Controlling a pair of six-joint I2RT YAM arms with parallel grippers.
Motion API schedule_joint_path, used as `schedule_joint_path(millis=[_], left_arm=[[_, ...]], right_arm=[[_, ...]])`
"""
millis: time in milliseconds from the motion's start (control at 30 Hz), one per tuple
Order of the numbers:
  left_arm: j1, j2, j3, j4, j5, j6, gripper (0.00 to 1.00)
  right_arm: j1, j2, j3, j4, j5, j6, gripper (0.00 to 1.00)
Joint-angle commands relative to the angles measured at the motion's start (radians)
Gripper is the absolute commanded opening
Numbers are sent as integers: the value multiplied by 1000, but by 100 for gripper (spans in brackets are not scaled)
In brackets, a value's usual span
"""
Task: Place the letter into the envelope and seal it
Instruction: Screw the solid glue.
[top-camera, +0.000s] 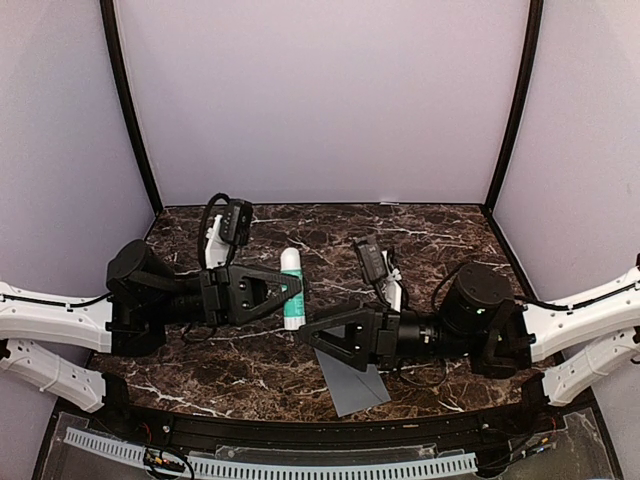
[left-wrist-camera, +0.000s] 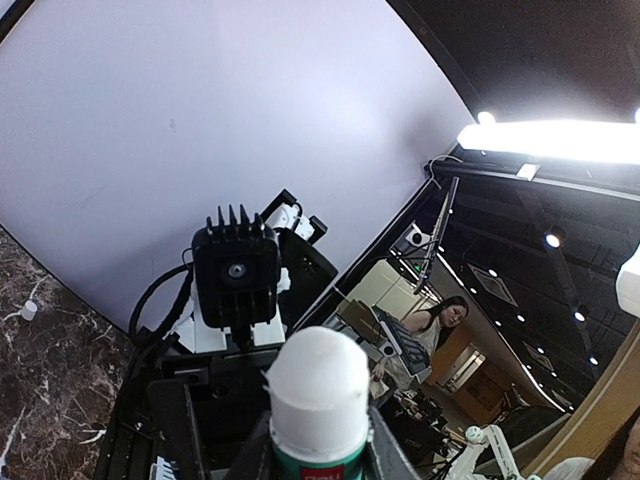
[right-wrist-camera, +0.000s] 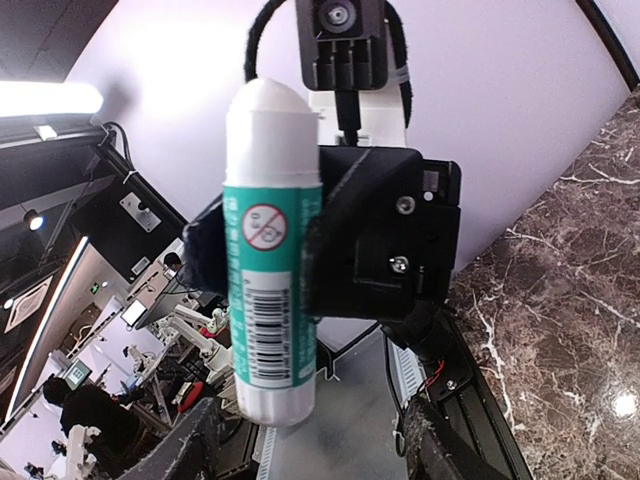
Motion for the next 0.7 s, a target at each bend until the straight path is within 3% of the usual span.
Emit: schedule_joint_path(millis=[0, 667], left_arm=[[4, 7, -16, 74, 19, -14, 0], [4, 25, -39, 96, -1, -24, 0]], right_arm=[[16, 4, 42, 65, 19, -18, 57], [22, 13, 51, 37, 44, 3, 20]])
